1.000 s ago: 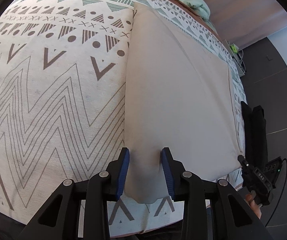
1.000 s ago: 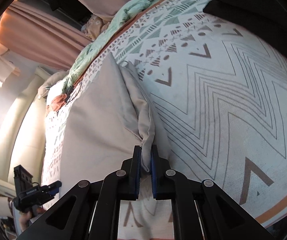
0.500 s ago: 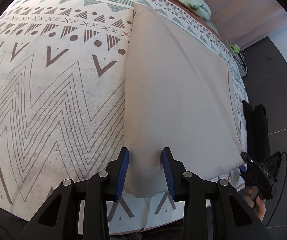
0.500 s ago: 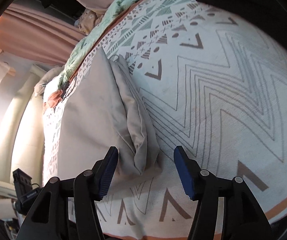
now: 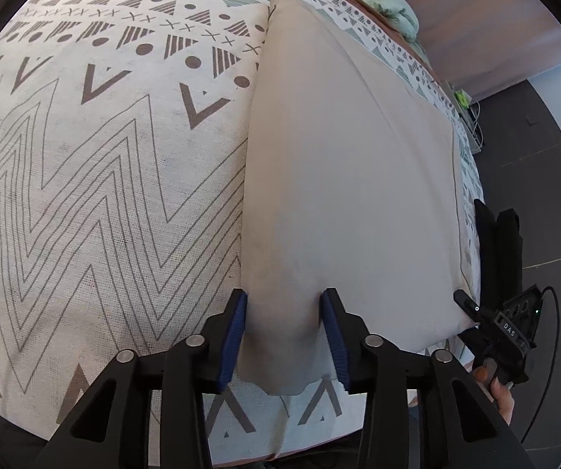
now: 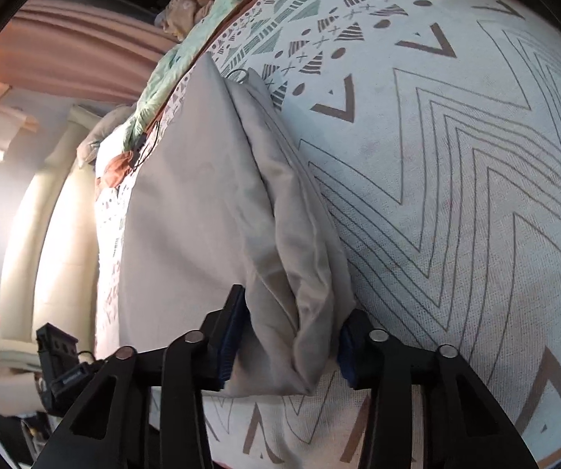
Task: Fold large clothes
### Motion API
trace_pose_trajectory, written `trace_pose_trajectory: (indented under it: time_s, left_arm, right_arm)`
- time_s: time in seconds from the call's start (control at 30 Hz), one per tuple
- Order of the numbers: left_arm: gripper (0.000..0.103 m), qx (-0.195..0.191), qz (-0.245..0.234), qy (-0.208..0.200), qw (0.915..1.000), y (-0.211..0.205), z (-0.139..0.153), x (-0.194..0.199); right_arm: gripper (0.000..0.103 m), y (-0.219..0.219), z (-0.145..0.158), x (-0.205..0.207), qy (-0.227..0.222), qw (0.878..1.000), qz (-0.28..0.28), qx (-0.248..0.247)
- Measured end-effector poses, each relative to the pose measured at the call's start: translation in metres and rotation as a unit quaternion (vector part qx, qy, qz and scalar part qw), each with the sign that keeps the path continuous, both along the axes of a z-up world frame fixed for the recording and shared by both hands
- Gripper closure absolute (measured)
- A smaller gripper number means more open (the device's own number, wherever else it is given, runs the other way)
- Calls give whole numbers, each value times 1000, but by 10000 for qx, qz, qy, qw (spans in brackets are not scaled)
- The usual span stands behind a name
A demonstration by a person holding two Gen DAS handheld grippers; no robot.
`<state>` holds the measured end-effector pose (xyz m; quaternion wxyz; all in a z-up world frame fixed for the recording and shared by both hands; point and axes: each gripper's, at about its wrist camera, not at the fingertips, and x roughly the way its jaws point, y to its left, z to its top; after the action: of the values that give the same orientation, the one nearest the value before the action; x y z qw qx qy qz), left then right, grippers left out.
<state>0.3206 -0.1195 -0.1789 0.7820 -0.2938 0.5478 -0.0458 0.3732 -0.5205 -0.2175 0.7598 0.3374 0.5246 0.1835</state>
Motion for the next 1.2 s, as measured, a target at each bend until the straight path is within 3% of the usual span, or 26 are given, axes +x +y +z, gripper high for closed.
trace_pose_trajectory:
  time_s: [0.23, 0.67, 0.93, 1.1, 1.17, 1.2]
  left_arm:
    - [81, 249, -92, -52, 9996, -2, 15, -2]
    - [84, 478, -391, -108, 9980, 12, 29, -38]
    - [83, 523, -547, -85, 9971, 10, 28, -59]
    - [73, 599, -529, 97, 9968, 12, 22, -52]
    - [69, 595, -486, 51, 9970, 16, 22, -48]
    - [69, 579, -456, 20, 9973, 18, 22, -46]
  right_arm:
    - [80, 2, 13, -15, -145, 9998, 41, 154]
    - [82, 22, 22, -72, -234, 9987, 345, 279]
    - [82, 26, 20, -83, -209, 9981, 528, 226]
    - [70, 22, 14, -71, 17, 9980, 591, 210]
    - [59, 18, 13, -64, 23, 9984, 558, 130]
    - [48, 14, 12, -63, 21, 9985, 531, 93]
